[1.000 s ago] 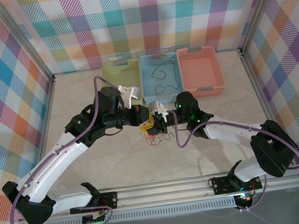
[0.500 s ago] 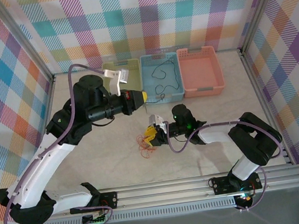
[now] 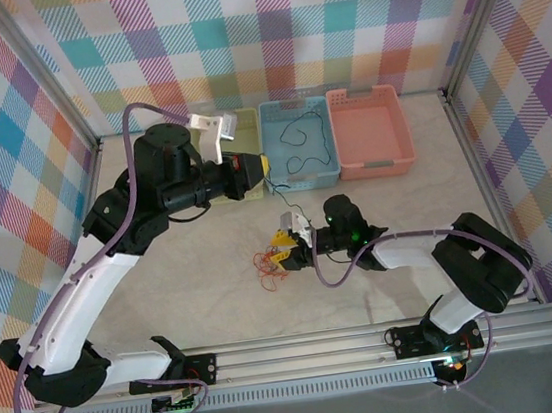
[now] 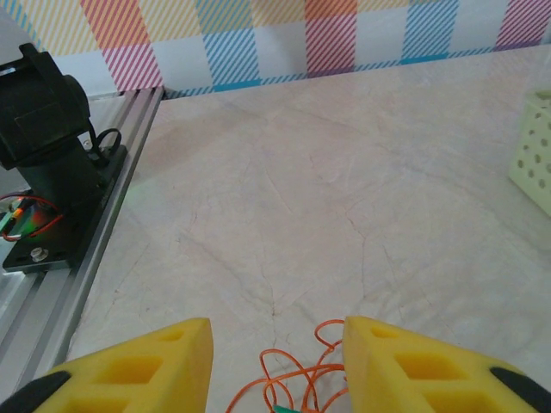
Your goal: Untangle the cables
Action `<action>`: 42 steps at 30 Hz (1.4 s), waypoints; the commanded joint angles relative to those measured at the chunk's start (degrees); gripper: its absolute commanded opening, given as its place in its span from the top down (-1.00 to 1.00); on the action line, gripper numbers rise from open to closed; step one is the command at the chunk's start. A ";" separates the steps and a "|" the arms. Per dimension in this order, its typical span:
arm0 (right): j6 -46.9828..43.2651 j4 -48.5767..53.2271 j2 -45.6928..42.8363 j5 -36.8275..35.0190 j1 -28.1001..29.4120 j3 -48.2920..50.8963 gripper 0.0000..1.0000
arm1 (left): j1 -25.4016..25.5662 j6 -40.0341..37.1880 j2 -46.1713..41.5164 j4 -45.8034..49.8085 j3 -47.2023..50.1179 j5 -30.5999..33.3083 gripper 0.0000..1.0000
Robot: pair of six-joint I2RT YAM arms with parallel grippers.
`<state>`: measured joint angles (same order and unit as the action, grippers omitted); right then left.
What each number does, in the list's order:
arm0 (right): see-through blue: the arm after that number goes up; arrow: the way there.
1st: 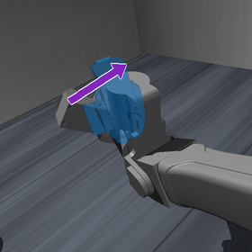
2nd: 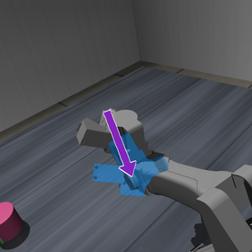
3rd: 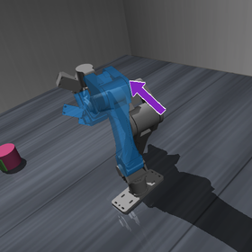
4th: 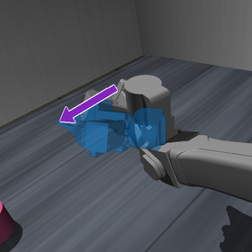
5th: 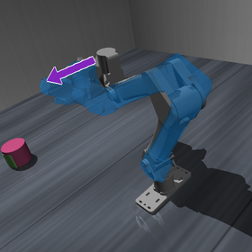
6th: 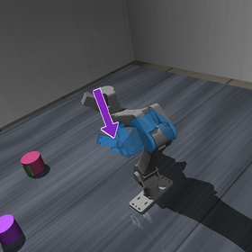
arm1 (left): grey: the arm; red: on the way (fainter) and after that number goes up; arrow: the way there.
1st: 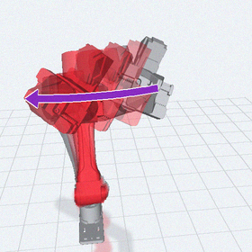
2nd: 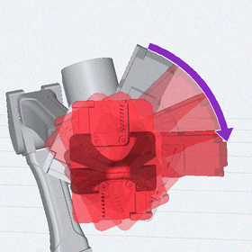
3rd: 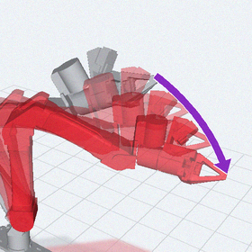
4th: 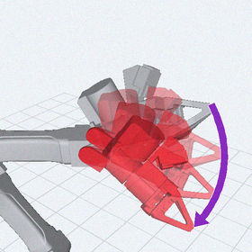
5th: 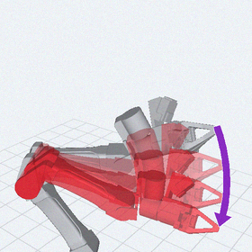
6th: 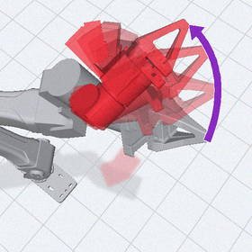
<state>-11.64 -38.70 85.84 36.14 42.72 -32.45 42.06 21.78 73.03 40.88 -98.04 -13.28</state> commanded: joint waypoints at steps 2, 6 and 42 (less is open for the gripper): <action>-1.72 -4.07 -5.34 -1.82 -0.79 2.99 0.10 | -1.08 -2.60 1.70 2.46 -5.02 1.57 1.00; -1.29 -6.73 -10.82 -3.65 -2.06 6.63 0.12 | -1.94 -2.93 4.80 3.47 -8.58 1.32 1.00; -2.20 5.44 -16.12 -17.47 -4.37 -2.15 -0.24 | -5.59 -3.94 12.18 7.88 -16.48 -8.70 1.00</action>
<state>-15.40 -28.45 67.77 23.05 38.79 -32.99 36.82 18.39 87.11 49.30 -115.20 -19.73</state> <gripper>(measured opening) 0.621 0.054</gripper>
